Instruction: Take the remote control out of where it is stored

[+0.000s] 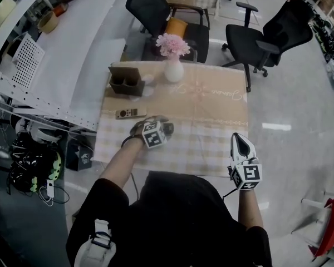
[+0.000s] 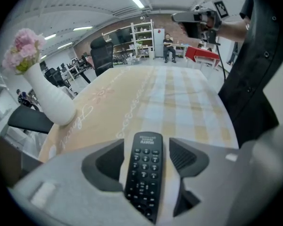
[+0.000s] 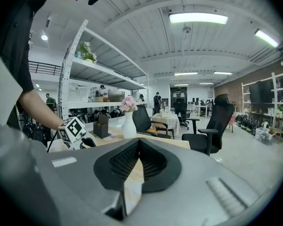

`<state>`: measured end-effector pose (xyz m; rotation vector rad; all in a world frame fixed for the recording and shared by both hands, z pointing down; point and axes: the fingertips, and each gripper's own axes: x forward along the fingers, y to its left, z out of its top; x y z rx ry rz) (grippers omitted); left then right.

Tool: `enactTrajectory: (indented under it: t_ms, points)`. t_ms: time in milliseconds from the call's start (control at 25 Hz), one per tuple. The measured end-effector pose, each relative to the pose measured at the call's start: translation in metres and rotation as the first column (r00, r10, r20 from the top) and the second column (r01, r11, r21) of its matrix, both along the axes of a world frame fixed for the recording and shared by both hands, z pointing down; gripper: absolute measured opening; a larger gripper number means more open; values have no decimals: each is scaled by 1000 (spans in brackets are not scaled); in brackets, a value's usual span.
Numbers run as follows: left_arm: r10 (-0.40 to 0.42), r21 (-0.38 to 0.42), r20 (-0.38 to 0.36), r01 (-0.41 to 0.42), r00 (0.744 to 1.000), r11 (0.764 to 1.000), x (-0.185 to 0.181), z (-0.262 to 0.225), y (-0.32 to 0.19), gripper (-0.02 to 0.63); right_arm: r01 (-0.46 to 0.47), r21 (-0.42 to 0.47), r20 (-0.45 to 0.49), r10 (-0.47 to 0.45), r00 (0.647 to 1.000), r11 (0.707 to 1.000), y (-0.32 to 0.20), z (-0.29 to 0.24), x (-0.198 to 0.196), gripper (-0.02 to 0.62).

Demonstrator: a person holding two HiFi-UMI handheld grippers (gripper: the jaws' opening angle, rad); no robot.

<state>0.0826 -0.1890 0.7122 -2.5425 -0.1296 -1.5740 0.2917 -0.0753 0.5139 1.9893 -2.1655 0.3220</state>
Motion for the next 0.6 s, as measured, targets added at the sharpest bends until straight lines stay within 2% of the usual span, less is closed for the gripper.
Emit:
enactTrajectory:
  t_ms: [160, 280, 320, 480, 600]
  points:
    - [-78, 34, -82, 81, 994, 996, 5, -23, -7, 296, 34, 4, 4, -34, 999, 999, -1, -1, -4, 5]
    - [-156, 44, -175, 166, 972, 985, 6, -47, -8, 236, 73, 4, 4, -73, 997, 997, 1, -2, -9, 5]
    - [-184, 42, -204, 196, 962, 980, 5, -54, -7, 202, 87, 6, 2, -87, 996, 996, 2, -3, -10, 5]
    - [-282, 37, -294, 306, 913, 951, -1, -80, 3, 160, 135, 21, -2, -135, 991, 991, 8, -10, -12, 5]
    - [-354, 56, -391, 406, 850, 912, -9, -106, 7, 105, 173, 30, 2, -173, 985, 985, 8, -13, -16, 5]
